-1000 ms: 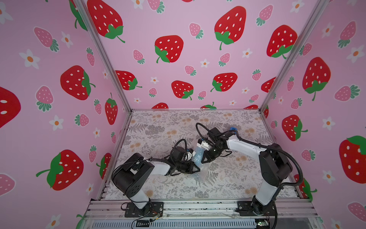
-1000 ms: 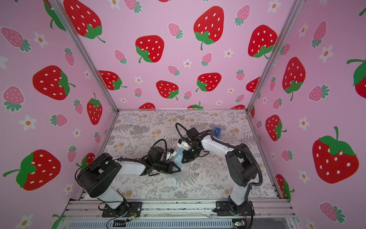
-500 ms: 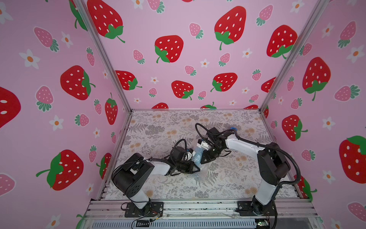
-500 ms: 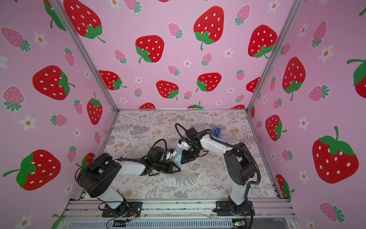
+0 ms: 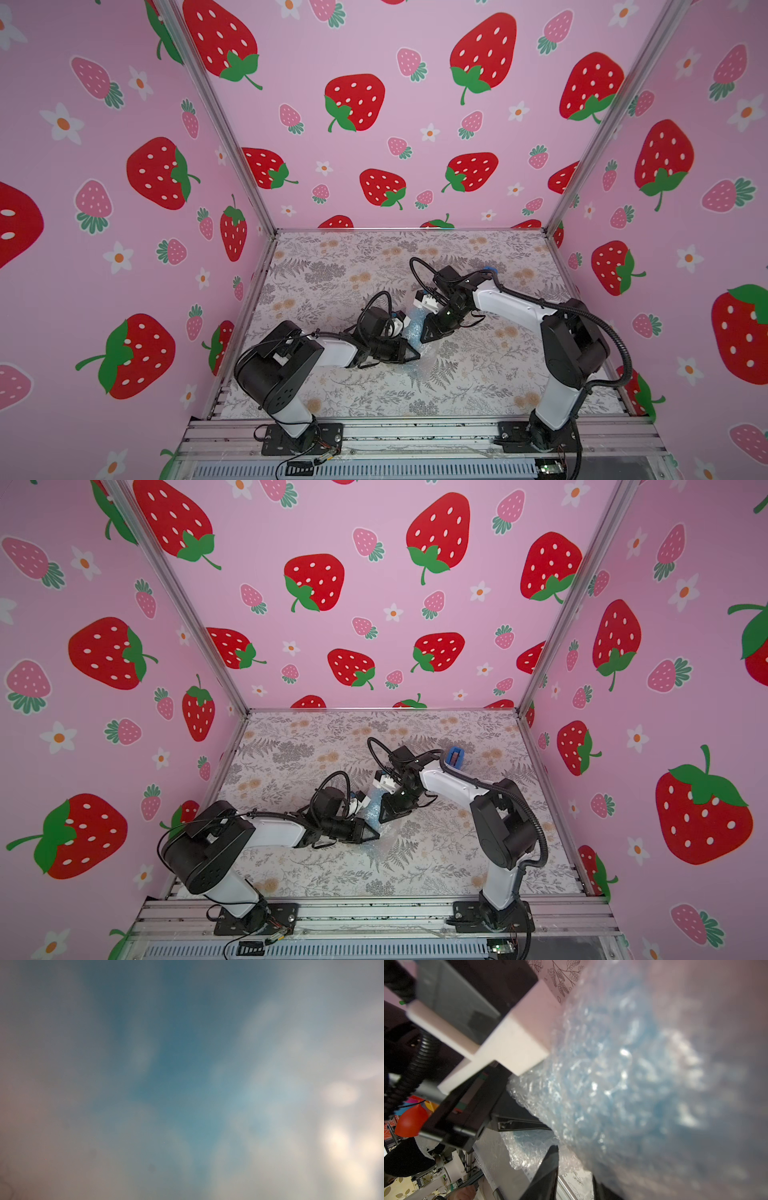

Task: Wrap wine glasses in bubble wrap
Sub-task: Stick the tape on the bubble wrap.

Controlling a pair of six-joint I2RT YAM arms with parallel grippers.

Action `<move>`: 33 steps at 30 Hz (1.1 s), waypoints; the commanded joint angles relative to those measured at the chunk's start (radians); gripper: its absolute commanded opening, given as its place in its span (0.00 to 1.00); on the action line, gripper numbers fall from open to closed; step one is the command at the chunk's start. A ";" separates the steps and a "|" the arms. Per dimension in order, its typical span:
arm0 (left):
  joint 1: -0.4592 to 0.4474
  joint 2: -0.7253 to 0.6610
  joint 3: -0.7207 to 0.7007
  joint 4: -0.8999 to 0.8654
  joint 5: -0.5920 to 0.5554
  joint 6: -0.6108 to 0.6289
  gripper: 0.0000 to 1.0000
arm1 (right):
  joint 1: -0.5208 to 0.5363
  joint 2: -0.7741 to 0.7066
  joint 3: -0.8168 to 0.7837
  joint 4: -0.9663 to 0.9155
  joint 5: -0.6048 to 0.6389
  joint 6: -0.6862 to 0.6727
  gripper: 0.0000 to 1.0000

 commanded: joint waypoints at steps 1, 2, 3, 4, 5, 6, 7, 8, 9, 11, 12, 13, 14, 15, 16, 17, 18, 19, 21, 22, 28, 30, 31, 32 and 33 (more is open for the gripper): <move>-0.009 -0.001 -0.006 0.030 0.037 0.013 0.02 | 0.003 -0.010 0.037 -0.001 0.015 -0.006 0.29; -0.010 -0.002 -0.007 0.032 0.037 0.013 0.02 | 0.002 -0.004 0.041 -0.002 0.016 -0.002 0.29; -0.011 -0.003 -0.009 0.034 0.037 0.011 0.02 | 0.001 0.003 0.048 -0.005 0.015 0.003 0.27; -0.011 -0.003 -0.010 0.034 0.037 0.011 0.02 | -0.001 0.010 0.058 -0.012 0.012 0.005 0.25; -0.011 -0.003 -0.011 0.036 0.037 0.011 0.02 | -0.001 0.018 0.067 -0.014 0.008 0.009 0.23; -0.011 -0.003 -0.010 0.037 0.036 0.011 0.02 | -0.002 0.025 0.074 -0.014 0.005 0.013 0.22; -0.012 -0.003 -0.012 0.039 0.038 0.010 0.02 | -0.002 0.034 0.083 -0.014 0.001 0.016 0.20; -0.012 -0.003 -0.012 0.040 0.036 0.010 0.02 | -0.002 0.043 0.093 -0.038 0.001 0.016 0.18; -0.012 -0.003 -0.013 0.040 0.036 0.010 0.02 | -0.002 0.049 0.101 -0.043 -0.002 0.017 0.16; -0.014 -0.003 -0.013 0.043 0.036 0.009 0.02 | -0.002 0.062 0.109 -0.046 -0.008 0.021 0.14; -0.014 -0.002 -0.013 0.045 0.036 0.009 0.02 | -0.002 0.068 0.113 -0.050 -0.005 0.021 0.13; -0.014 -0.002 -0.014 0.046 0.037 0.006 0.02 | -0.004 0.074 0.116 -0.054 0.001 0.024 0.13; -0.014 -0.001 -0.014 0.046 0.037 0.006 0.02 | -0.003 0.080 0.118 -0.059 0.005 0.024 0.13; -0.016 0.000 -0.014 0.048 0.037 0.006 0.02 | -0.002 0.085 0.121 -0.065 0.010 0.023 0.13; -0.016 0.000 -0.014 0.048 0.037 0.007 0.02 | -0.002 0.089 0.121 -0.069 0.013 0.024 0.13; -0.016 0.001 -0.014 0.048 0.036 0.007 0.02 | -0.003 0.093 0.120 -0.071 0.016 0.025 0.13; -0.016 0.003 -0.014 0.049 0.037 0.007 0.02 | -0.003 0.093 0.120 -0.073 0.022 0.027 0.13; -0.016 0.004 -0.014 0.051 0.036 0.006 0.02 | -0.004 0.097 0.122 -0.074 0.026 0.030 0.13; -0.017 0.009 -0.014 0.054 0.038 0.005 0.02 | -0.003 0.100 0.122 -0.075 0.027 0.035 0.13; -0.017 0.010 -0.013 0.057 0.039 0.005 0.02 | -0.004 0.101 0.124 -0.075 0.029 0.039 0.13; -0.023 0.012 -0.017 0.069 0.038 -0.002 0.02 | -0.004 0.110 0.144 -0.073 0.027 0.080 0.18; -0.023 0.012 -0.019 0.071 0.036 -0.001 0.02 | -0.003 0.107 0.150 -0.068 0.027 0.104 0.24; -0.023 0.013 -0.019 0.072 0.035 -0.002 0.02 | -0.004 0.104 0.153 -0.066 0.027 0.110 0.28; -0.023 0.013 -0.020 0.074 0.035 -0.002 0.02 | -0.004 0.101 0.155 -0.066 0.028 0.115 0.31; -0.024 0.013 -0.020 0.075 0.035 -0.003 0.02 | -0.003 0.097 0.157 -0.068 0.032 0.121 0.35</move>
